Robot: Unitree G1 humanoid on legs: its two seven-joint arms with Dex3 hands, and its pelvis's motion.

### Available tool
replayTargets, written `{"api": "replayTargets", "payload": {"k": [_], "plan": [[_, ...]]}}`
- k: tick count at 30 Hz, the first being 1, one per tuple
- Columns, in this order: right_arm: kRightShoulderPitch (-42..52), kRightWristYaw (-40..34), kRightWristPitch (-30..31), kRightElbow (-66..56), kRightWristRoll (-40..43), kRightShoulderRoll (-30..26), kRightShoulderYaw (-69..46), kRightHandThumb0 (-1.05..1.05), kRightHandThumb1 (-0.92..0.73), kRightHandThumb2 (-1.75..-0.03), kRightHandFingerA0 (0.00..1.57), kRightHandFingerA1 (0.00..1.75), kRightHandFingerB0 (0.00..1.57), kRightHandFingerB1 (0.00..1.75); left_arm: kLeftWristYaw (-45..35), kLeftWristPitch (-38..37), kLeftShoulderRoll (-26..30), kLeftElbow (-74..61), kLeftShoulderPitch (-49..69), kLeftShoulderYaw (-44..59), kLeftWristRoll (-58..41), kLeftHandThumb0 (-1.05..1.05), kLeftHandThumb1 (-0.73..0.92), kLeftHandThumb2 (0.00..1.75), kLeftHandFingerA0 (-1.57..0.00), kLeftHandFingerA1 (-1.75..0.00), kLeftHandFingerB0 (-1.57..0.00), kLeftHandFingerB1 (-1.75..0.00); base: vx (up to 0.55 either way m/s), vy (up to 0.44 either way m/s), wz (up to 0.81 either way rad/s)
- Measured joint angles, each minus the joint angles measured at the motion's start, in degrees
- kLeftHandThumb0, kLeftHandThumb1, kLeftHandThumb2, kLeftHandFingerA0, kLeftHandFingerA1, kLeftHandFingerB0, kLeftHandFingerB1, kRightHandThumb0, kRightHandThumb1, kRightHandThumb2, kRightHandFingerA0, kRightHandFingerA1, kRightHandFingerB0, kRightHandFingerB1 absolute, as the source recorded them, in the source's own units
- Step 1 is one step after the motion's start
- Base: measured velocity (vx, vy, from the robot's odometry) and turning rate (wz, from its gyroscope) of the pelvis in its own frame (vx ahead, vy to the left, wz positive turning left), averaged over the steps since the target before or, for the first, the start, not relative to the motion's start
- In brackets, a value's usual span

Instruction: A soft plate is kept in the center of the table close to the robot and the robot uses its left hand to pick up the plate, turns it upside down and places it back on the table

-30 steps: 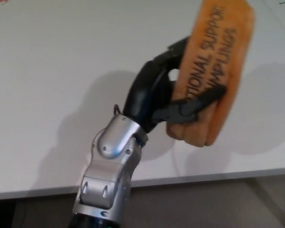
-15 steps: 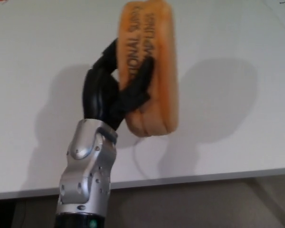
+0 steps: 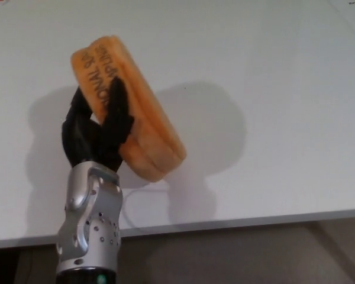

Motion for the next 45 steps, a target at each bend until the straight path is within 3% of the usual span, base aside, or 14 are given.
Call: {"api": "replayTargets", "payload": {"k": [10,11,17,18,19,22,23,29,38,40,41,43,44,45], "plan": [[-0.4,0.0,0.0,0.2,0.0,0.0,0.0,-0.62,-0.86,-0.66,0.47,0.45,0.28,0.32,9.0,-0.4,0.0,1.2,0.1,3.7,-9.3,-0.46,0.61,0.94,-1.21,-1.46,-0.61,-1.11,0.0,0.0,0.0],[-0.4,0.0,0.0,0.2,0.0,0.0,0.0,-0.62,-0.87,-0.66,0.47,0.45,0.28,0.33,9.8,-0.6,0.0,1.3,0.1,4.1,-10.0,-0.36,0.87,0.62,-0.96,-1.75,-0.39,-1.65,0.0,0.0,0.0],[-0.7,0.0,0.0,0.3,0.0,-0.1,0.0,-0.63,-0.86,-0.66,0.46,0.44,0.28,0.33,15.9,-2.1,0.0,2.6,0.1,5.6,-15.0,-0.34,0.85,0.63,-0.93,-1.75,-0.37,-1.48,0.0,0.0,0.0],[-0.7,0.0,0.0,0.3,0.0,-0.1,0.0,-0.63,-0.86,-0.66,0.46,0.45,0.28,0.33,16.7,-2.2,0.0,2.7,0.1,5.6,-15.6,-0.33,0.85,0.64,-0.92,-1.75,-0.38,-1.25,0.0,0.0,0.0],[-0.7,0.0,0.0,0.3,0.0,-0.1,0.0,-0.64,-0.85,-0.66,0.45,0.44,0.28,0.33,17.7,-2.4,0.0,3.0,0.1,5.7,-16.5,-0.38,0.68,1.03,-1.16,-1.36,-0.44,-0.83,0.0,0.0,0.0],[-0.7,0.0,0.0,0.3,0.0,-0.2,0.0,-0.64,-0.85,-0.66,0.45,0.44,0.28,0.32,19.8,-2.6,0.0,3.7,0.1,5.7,-18.2,-0.38,0.67,1.02,-1.16,-1.36,-0.47,-0.86,0.0,0.0,0.0],[-0.7,0.0,0.1,0.3,0.0,-0.2,0.0,-0.63,-0.85,-0.66,0.45,0.45,0.28,0.33,20.6,-2.8,0.0,4.1,0.1,5.7,-19.0,-0.27,0.78,0.7,-0.94,-1.75,-0.3,-0.76,0.0,0.0,0.0],[-0.7,0.0,0.3,0.0,0.0,-0.3,0.0,-0.63,-0.85,-0.66,0.45,0.45,0.29,0.33,24.2,-2.7,0.0,6.1,0.2,5.1,-21.5,-0.29,0.79,0.63,-0.99,-1.75,-0.36,-0.57,0.0,0.0,0.0],[-0.8,0.1,0.5,-0.1,0.0,-0.4,0.0,-0.64,-0.85,-0.66,0.46,0.45,0.29,0.34,26.9,-0.6,0.0,9.8,1.1,1.7,-22.7,-0.3,0.74,0.7,-0.99,-1.75,-0.55,-0.77,0.0,0.0,0.0],[-0.9,0.1,0.5,-0.1,0.0,-0.4,0.0,-0.64,-0.85,-0.66,0.46,0.45,0.29,0.34,27.2,0.2,0.0,10.8,1.1,0.7,-22.8,-0.29,0.71,0.72,-1.04,-1.75,-0.35,-0.53,0.0,0.0,0.0],[-0.9,0.1,0.5,-0.1,0.0,-0.4,0.0,-0.63,-0.86,-0.66,0.45,0.44,0.28,0.34,27.3,0.7,0.0,11.2,1.0,0.0,-23.0,-0.31,0.71,0.68,-1.0,-1.75,-0.47,-0.65,0.0,0.0,0.0],[-0.9,0.1,0.5,-0.1,0.0,-0.4,0.0,-0.64,-0.86,-0.66,0.45,0.44,0.27,0.33,27.4,1.6,-0.1,12.0,1.0,-1.2,-23.1,-0.33,0.53,0.87,-1.27,-1.45,-0.46,-0.69,0.0,0.0,0.0],[-0.9,0.1,0.5,-0.1,0.0,-0.4,0.0,-0.63,-0.86,-0.66,0.45,0.44,0.28,0.33,27.4,2.1,-0.1,12.5,0.9,-2.1,-23.2,-0.17,0.66,0.59,-0.95,-1.75,-0.51,-1.13,0.0,0.0,0.0],[-0.9,0.1,0.5,-0.1,0.0,-0.4,0.0,-0.63,-0.86,-0.66,0.45,0.44,0.28,0.33,27.4,2.7,-0.2,13.1,0.8,-3.1,-23.2,-0.17,0.66,0.59,-0.95,-1.75,-0.51,-1.13,0.0,0.0,0.0]]}}
